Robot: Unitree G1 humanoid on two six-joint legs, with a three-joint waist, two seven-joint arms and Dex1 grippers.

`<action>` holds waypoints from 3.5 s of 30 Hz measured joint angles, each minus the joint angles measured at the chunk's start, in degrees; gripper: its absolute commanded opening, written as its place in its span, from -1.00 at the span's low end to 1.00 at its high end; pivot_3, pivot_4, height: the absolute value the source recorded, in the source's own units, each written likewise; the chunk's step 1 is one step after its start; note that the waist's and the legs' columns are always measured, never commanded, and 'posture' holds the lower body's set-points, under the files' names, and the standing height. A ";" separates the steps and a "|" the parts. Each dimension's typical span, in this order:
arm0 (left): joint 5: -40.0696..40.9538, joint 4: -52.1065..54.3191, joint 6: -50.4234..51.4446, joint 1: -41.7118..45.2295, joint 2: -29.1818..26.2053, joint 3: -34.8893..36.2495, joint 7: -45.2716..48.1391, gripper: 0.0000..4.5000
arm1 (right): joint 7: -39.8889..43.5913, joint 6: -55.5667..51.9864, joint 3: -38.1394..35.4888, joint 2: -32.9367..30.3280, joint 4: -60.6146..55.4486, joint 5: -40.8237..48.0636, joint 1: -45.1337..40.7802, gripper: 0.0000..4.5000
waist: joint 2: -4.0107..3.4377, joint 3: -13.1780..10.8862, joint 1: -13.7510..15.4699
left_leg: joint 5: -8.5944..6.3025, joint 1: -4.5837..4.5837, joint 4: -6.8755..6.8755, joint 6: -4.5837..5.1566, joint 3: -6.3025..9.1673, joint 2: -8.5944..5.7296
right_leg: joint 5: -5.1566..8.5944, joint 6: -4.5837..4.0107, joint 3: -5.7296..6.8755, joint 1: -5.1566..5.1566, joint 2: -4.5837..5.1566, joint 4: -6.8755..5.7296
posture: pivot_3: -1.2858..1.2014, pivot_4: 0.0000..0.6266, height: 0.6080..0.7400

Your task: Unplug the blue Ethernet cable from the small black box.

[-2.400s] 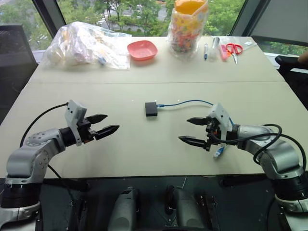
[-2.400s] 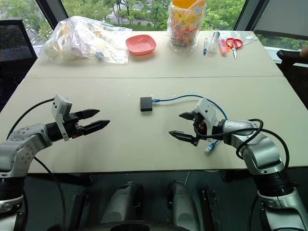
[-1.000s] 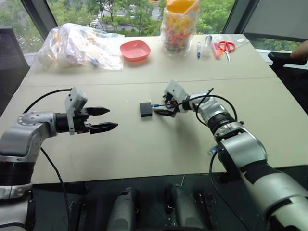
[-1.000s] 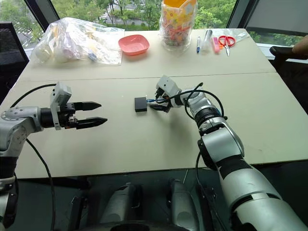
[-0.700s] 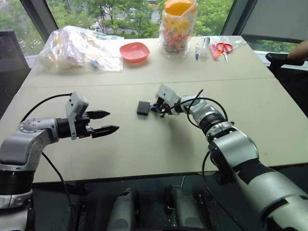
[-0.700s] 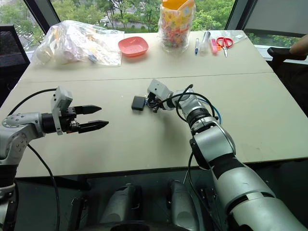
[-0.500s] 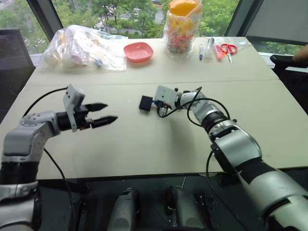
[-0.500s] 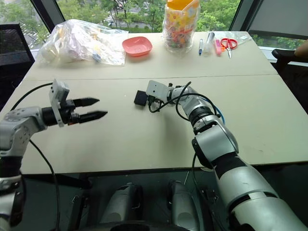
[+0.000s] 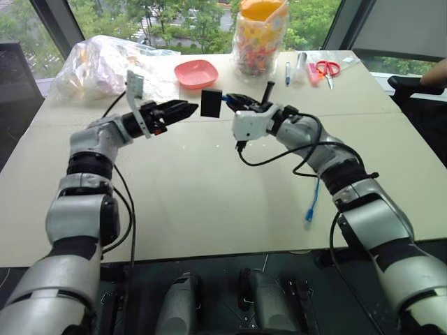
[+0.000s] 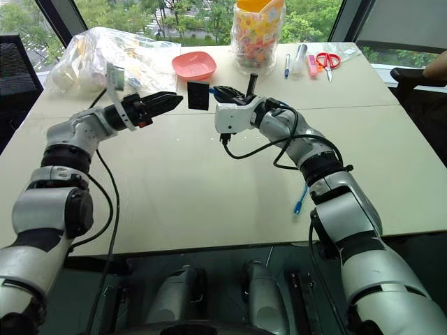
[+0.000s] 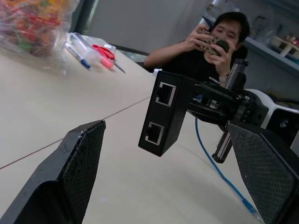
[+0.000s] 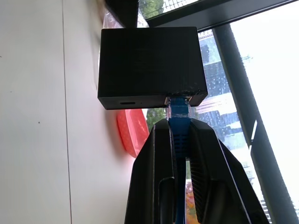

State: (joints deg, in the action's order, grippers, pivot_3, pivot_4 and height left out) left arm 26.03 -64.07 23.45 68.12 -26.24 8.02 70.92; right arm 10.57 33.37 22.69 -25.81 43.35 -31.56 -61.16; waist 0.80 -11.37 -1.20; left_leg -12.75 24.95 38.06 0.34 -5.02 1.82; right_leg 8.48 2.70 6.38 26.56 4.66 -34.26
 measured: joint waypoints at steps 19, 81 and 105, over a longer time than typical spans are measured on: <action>-5.89 -7.74 -4.90 4.27 3.41 2.25 5.70 -0.80 | 5.15 -7.21 -2.16 -1.23 -11.11 0.99 5.28 -0.80 | 0.01 -0.01 0.17 | -0.01 0.00 0.02 0.01 0.05 0.01 | 0.00 -0.01 0.00 -0.02 0.01 0.00 | 0.03 -0.52 1.00; 11.98 21.28 24.42 -11.05 8.00 9.76 0.69 -0.80 | 1.41 -71.11 -36.73 28.31 -44.50 88.87 22.39 -0.97 | 0.03 0.02 0.36 | -0.03 -0.06 0.10 0.03 0.42 0.22 | -0.06 -0.10 0.04 -0.09 0.02 -0.02 | 0.03 -0.52 1.00; -11.75 22.05 -22.65 -16.08 14.43 -2.10 -21.54 -0.80 | 9.21 -54.22 -31.68 5.61 -4.06 56.21 11.87 -0.47 | 0.02 0.01 0.47 | -0.09 0.31 0.06 0.16 0.09 0.03 | -0.17 -0.23 0.02 0.22 0.04 0.05 | 0.03 -0.52 1.00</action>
State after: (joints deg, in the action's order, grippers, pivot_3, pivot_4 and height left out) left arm 14.27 -42.01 0.80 52.04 -11.81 5.92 49.38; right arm 19.78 -20.84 -8.99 -20.20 39.28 24.64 -49.29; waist 0.82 -11.36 -0.73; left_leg -12.83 25.26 38.12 0.50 -4.93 1.85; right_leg 8.32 2.47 6.40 26.77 4.70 -34.21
